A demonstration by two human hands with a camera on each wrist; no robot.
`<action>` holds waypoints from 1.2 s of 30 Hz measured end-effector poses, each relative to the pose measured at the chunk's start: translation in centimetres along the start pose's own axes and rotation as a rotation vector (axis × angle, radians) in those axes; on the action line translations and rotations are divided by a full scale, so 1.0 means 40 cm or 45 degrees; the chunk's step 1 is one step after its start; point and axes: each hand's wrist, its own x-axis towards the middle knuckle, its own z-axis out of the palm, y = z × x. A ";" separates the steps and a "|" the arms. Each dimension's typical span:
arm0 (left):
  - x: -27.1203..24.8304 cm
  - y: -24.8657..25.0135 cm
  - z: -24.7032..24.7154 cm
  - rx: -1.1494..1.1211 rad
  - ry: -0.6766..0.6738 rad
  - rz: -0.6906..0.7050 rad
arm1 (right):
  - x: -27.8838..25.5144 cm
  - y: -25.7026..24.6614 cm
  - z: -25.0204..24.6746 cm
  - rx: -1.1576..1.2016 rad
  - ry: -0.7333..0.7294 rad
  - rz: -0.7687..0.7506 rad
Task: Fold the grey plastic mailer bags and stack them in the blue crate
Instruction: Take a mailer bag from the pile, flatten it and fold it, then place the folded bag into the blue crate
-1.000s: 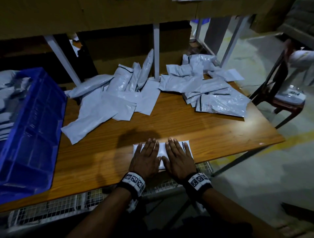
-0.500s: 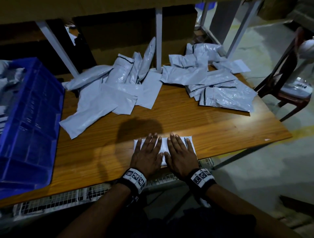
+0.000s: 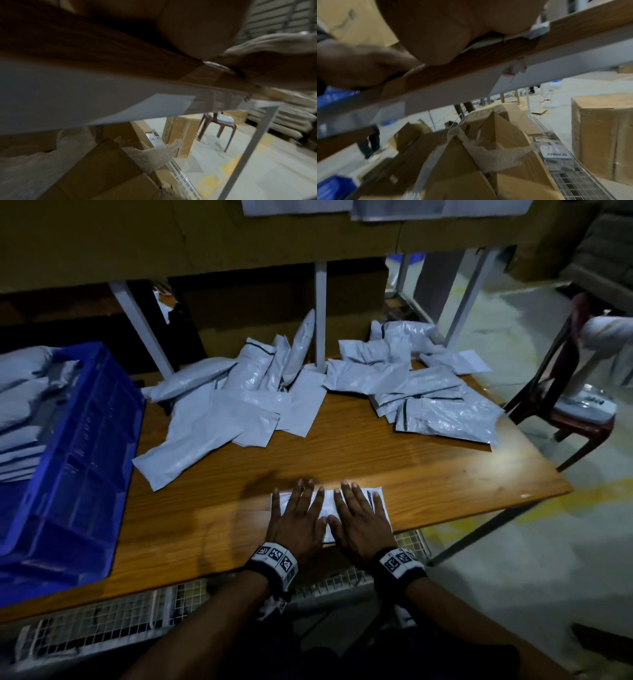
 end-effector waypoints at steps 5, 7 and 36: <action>-0.060 0.011 -0.042 -0.234 0.080 -0.328 | -0.028 0.011 -0.047 0.096 0.115 0.098; -0.096 0.011 -0.056 -0.408 0.160 -0.539 | -0.061 0.026 -0.077 0.124 0.245 0.308; -0.461 -0.395 -0.366 -1.627 1.217 -0.736 | 0.005 -0.306 -0.359 1.982 -0.307 0.325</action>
